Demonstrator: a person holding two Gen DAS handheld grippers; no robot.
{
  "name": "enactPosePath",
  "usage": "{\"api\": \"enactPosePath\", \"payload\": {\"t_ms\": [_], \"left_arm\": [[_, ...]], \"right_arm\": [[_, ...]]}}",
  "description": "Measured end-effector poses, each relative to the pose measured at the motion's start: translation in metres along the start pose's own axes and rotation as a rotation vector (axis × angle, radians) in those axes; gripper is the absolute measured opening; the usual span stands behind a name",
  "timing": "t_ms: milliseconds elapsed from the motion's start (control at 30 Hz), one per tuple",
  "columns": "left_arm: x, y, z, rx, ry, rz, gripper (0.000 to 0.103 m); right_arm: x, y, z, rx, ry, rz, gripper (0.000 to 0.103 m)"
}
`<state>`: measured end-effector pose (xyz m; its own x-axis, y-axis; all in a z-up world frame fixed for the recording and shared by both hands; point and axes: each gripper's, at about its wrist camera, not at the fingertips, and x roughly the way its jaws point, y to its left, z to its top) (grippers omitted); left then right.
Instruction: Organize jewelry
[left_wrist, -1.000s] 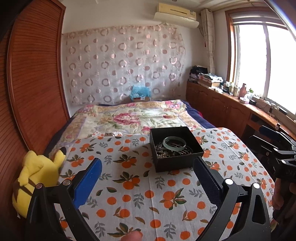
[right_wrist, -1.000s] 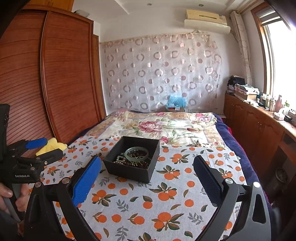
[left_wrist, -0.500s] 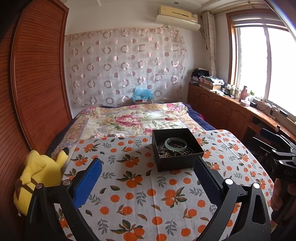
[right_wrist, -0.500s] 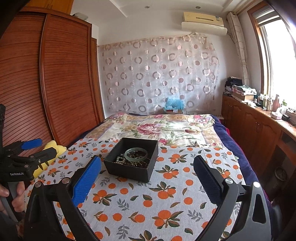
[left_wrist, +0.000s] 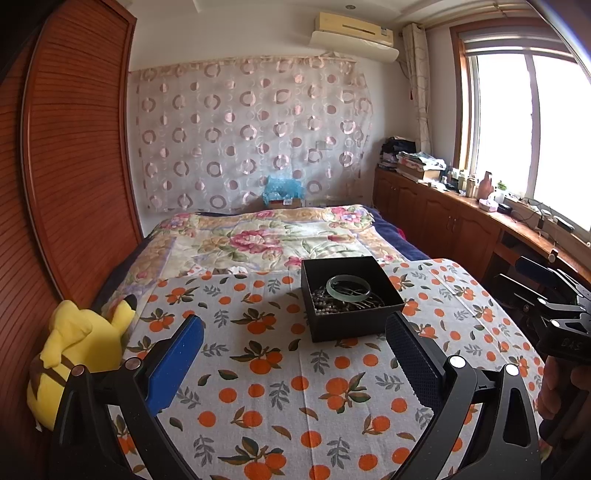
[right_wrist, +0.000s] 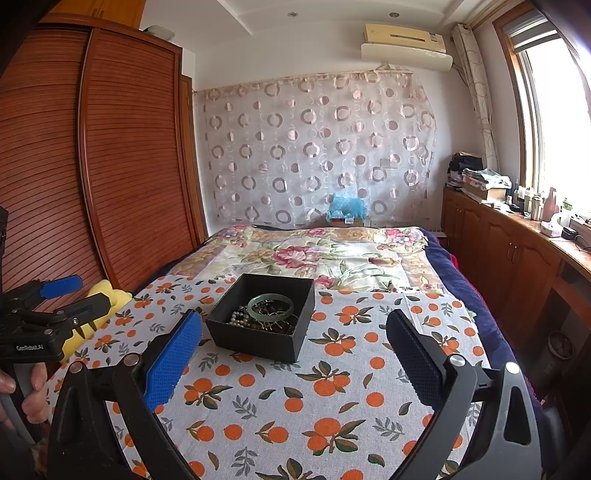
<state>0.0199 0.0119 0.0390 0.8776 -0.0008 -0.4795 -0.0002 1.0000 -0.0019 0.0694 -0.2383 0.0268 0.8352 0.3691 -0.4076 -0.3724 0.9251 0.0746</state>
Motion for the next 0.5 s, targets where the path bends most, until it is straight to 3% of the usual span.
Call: {"api": "enactPosePath", "payload": {"t_ms": [500], "left_arm": [[-0.0036, -0.0052, 0.0046, 0.002, -0.010, 0.004, 0.095]], "right_arm": [[-0.0002, -0.0002, -0.0007, 0.001, 0.000, 0.000, 0.100]]}}
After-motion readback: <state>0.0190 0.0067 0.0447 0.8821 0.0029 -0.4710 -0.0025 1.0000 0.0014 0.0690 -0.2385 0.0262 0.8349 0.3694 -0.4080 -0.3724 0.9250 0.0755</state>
